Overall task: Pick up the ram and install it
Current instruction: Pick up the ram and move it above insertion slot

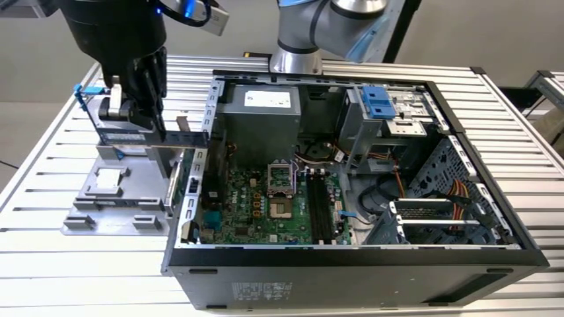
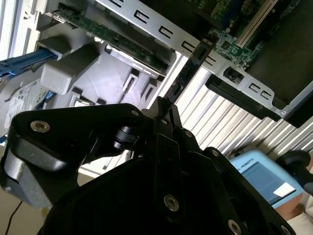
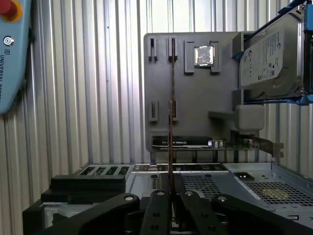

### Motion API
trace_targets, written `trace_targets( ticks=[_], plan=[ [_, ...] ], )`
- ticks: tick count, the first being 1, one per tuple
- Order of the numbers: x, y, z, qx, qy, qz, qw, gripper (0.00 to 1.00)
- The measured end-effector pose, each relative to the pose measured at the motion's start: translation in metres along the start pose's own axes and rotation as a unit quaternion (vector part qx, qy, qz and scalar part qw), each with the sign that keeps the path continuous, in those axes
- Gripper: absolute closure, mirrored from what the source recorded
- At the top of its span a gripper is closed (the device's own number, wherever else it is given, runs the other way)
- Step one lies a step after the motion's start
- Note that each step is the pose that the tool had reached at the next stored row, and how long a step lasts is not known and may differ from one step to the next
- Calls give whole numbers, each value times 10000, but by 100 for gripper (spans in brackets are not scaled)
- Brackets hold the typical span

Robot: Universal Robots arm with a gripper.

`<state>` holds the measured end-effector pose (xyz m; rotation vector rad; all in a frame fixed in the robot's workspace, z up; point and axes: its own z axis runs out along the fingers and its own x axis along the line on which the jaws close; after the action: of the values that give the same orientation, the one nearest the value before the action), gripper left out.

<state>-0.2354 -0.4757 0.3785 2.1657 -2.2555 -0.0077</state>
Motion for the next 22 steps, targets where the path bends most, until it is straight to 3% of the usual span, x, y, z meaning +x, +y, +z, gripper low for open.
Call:
trace_targets(
  ticks=[18,22],
  plan=[
    [-7,-176,-3,0,0,0,10000,100],
    [-8,-186,-3,0,0,1,10000,100]
  ],
)
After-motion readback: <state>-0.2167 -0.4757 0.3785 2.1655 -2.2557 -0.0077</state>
